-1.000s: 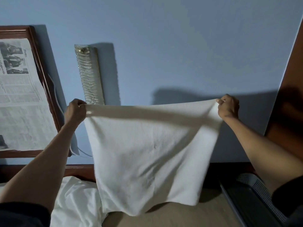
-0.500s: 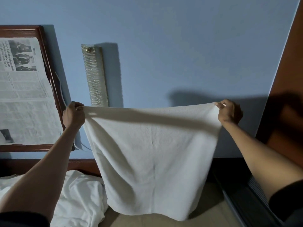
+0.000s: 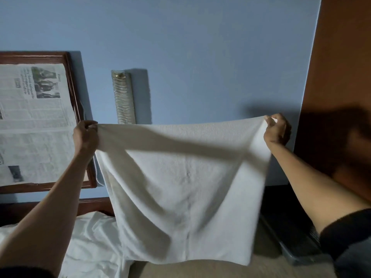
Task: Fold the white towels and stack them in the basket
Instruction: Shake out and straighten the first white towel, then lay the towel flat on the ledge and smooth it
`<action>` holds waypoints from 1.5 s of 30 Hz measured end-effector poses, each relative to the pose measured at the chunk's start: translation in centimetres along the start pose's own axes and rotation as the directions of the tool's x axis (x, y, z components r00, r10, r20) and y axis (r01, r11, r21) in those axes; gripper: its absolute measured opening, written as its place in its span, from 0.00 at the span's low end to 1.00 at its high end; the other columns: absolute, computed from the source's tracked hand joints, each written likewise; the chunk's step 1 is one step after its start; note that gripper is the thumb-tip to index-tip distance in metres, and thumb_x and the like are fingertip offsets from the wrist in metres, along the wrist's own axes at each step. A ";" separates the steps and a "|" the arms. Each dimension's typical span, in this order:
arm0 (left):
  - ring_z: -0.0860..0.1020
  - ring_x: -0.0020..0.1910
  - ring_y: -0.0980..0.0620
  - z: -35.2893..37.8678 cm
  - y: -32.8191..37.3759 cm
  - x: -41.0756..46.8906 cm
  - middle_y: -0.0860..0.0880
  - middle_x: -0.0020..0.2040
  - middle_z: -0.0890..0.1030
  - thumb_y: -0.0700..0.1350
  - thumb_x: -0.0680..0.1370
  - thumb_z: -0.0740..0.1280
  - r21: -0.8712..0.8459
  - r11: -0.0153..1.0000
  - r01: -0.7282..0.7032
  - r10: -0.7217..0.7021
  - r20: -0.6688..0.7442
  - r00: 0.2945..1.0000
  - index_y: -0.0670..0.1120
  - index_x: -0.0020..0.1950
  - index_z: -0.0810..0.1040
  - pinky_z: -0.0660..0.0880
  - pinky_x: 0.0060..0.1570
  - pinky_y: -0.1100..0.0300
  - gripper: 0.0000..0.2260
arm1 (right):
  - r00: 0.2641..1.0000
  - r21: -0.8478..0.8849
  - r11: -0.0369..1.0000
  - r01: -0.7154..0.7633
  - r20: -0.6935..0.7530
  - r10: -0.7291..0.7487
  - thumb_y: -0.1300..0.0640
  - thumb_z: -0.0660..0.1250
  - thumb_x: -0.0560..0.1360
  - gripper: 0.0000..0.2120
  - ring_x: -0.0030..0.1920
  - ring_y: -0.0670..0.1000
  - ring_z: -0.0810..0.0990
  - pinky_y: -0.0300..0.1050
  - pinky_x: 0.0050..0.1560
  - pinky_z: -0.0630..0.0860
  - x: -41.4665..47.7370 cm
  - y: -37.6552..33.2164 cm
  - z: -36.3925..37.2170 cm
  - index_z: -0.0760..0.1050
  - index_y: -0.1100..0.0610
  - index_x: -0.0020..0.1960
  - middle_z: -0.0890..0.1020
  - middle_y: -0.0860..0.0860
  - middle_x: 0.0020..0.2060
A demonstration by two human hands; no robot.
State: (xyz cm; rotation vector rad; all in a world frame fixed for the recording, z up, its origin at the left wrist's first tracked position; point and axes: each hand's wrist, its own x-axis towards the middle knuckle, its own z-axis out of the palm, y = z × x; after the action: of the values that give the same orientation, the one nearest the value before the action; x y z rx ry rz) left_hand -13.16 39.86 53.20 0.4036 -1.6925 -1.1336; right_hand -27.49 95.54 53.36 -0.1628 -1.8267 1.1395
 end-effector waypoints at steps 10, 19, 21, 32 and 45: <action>0.81 0.57 0.39 -3.5 -0.6 -3.6 0.39 0.54 0.84 0.42 0.73 0.62 -0.044 0.996 0.073 -0.073 -0.004 0.997 0.46 0.55 0.84 0.79 0.58 0.45 0.14 | 0.997 0.083 0.995 -0.053 0.059 0.048 0.50 0.64 0.72 0.07 0.45 0.56 0.83 0.59 0.45 0.81 0.8 5.6 -2.9 0.73 0.39 0.38 0.79 0.45 0.39; 0.81 0.55 0.41 -4.3 -7.2 -10.6 0.41 0.54 0.85 0.40 0.75 0.65 0.136 0.969 0.205 -0.222 0.126 0.967 0.47 0.55 0.85 0.77 0.48 0.54 0.12 | 0.956 -0.100 0.980 -0.174 0.222 0.192 0.52 0.68 0.72 0.08 0.43 0.54 0.80 0.56 0.48 0.80 -5.6 14.5 -2.3 0.73 0.44 0.35 0.80 0.48 0.39; 0.81 0.55 0.41 -4.1 -9.8 -12.6 0.41 0.54 0.85 0.39 0.76 0.66 0.195 0.951 0.238 -0.269 0.150 0.952 0.45 0.56 0.85 0.76 0.49 0.53 0.12 | 0.949 -0.141 0.970 -0.200 0.218 0.227 0.55 0.69 0.70 0.09 0.42 0.53 0.79 0.60 0.49 0.80 -8.0 16.8 -1.9 0.73 0.47 0.33 0.78 0.47 0.38; 0.84 0.41 0.42 0.7 -28.9 -19.3 0.44 0.43 0.82 0.41 0.74 0.67 0.377 0.781 0.498 -0.610 0.286 0.739 0.46 0.50 0.83 0.84 0.38 0.41 0.07 | 0.774 -0.425 0.868 -0.257 0.447 0.448 0.60 0.67 0.81 0.12 0.51 0.64 0.80 0.46 0.45 0.66 -19.0 23.8 0.6 0.81 0.70 0.50 0.83 0.67 0.49; 0.80 0.49 0.44 19.5 -33.9 -19.5 0.45 0.47 0.83 0.41 0.77 0.68 0.619 0.711 0.334 -0.618 0.323 0.717 0.47 0.50 0.85 0.77 0.52 0.52 0.07 | 0.724 -0.535 0.800 -0.272 0.434 0.536 0.65 0.65 0.81 0.11 0.60 0.66 0.78 0.36 0.46 0.68 -11.5 36.5 12.3 0.79 0.73 0.58 0.81 0.69 0.57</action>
State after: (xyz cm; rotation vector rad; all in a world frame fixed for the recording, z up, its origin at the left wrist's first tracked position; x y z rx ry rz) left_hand -30.01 46.27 13.39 1.0373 -2.4863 -1.2108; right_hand -43.01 101.90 16.86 -0.5794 -2.6870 1.1288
